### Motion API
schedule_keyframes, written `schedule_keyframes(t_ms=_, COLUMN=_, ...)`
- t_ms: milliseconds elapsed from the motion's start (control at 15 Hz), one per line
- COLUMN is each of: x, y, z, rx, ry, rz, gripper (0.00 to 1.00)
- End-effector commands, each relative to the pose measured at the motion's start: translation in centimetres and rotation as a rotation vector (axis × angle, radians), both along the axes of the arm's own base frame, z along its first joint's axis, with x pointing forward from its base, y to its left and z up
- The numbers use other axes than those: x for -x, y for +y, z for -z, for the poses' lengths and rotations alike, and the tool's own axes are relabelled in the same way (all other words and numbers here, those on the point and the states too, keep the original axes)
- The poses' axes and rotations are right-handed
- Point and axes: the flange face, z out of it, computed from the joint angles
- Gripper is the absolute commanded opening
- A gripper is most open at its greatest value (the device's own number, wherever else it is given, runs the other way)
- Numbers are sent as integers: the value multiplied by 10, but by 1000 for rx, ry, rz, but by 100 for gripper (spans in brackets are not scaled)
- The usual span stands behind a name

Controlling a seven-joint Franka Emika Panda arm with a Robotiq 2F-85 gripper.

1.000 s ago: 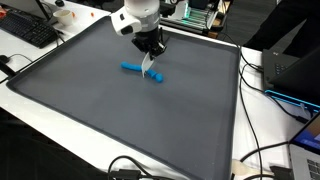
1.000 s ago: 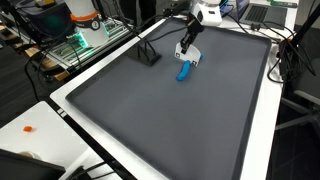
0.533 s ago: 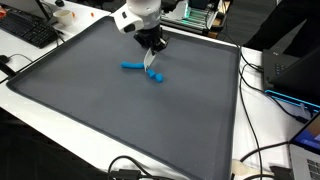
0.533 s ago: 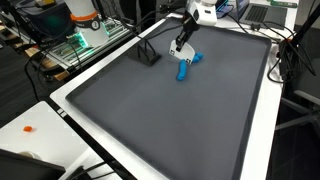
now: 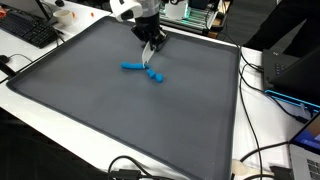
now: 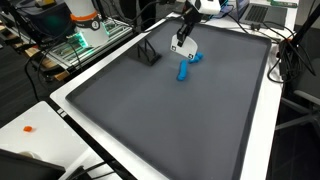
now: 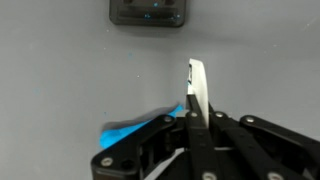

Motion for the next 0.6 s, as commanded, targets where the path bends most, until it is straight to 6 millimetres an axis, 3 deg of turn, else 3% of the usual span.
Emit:
schedule_keyframes(t_ms=0, x=3, y=-8, z=-8, rx=14, ry=-19, rz=-45, gripper=1)
schedule_keyframes(t_ms=533, x=-7, y=-16, z=-1, rx=44, ry=-76, rz=-85, gripper=1)
